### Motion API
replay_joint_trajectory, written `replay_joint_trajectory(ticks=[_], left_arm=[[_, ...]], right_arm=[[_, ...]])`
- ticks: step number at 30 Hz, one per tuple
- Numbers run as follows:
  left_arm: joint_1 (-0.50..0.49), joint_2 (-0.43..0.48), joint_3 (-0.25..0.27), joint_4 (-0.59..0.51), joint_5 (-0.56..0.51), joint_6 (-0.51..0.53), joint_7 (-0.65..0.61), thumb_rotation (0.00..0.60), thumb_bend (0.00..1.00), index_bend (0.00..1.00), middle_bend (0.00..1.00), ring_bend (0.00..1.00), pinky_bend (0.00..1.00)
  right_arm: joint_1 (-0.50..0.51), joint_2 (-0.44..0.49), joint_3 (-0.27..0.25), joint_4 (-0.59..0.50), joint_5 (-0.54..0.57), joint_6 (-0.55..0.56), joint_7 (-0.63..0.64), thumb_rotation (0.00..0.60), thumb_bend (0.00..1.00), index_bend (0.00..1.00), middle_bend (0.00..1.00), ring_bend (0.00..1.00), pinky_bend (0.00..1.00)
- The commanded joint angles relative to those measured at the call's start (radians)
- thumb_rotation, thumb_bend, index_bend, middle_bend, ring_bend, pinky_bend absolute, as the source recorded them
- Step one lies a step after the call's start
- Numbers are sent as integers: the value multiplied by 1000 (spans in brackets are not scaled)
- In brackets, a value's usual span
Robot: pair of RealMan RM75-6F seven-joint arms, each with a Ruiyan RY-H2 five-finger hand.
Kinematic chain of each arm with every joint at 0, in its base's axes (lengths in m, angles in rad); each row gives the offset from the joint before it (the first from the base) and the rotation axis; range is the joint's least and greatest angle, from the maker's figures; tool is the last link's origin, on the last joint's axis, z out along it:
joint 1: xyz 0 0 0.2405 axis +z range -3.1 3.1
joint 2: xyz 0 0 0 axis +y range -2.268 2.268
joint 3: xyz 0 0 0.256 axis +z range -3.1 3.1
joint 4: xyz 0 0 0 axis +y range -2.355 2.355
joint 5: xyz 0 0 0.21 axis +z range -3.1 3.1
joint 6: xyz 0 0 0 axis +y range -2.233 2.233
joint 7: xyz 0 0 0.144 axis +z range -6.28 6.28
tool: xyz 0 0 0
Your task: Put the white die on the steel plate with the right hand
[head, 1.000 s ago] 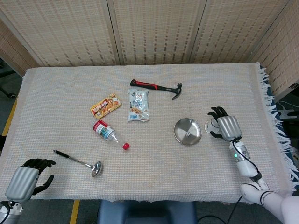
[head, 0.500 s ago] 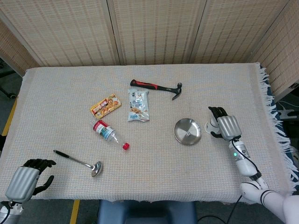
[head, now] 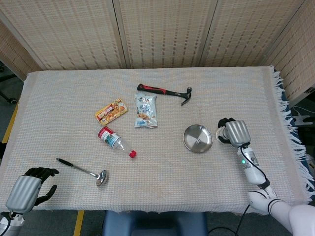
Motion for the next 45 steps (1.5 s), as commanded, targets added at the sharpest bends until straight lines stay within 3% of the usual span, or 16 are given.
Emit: replay_joint_trajectory(ticks=[1,12,22,28,45], left_arm=[[0,0,1,0,1,0,1,600,336,374,428,360,373],[-2,-2,2,-1,-1,-7,5,600,334,375,427,361,373],[-1,0,3,-1,-1,-5,3,600,336,375,428,361,373],[-1,0,3,-2,-2,-7,1,600,334,376,428,361,373],[-2,5,4,-5,0,-7,-5,600,336,376,428,361,373]], right_arm=[[-4,-11,7,15,-6,37,7,600,69,598,546,552,899],[-19,14,3,-74,-25,98,-42,600,69,600,553,561,911],[2,57,33,-243,-2,54,17,600,69,600,553,565,916],[18,64,51,-286,10,39,28,600,68,600,553,565,916],[65,-13,54,-194,36,-56,141,600,69,600,553,565,917]])
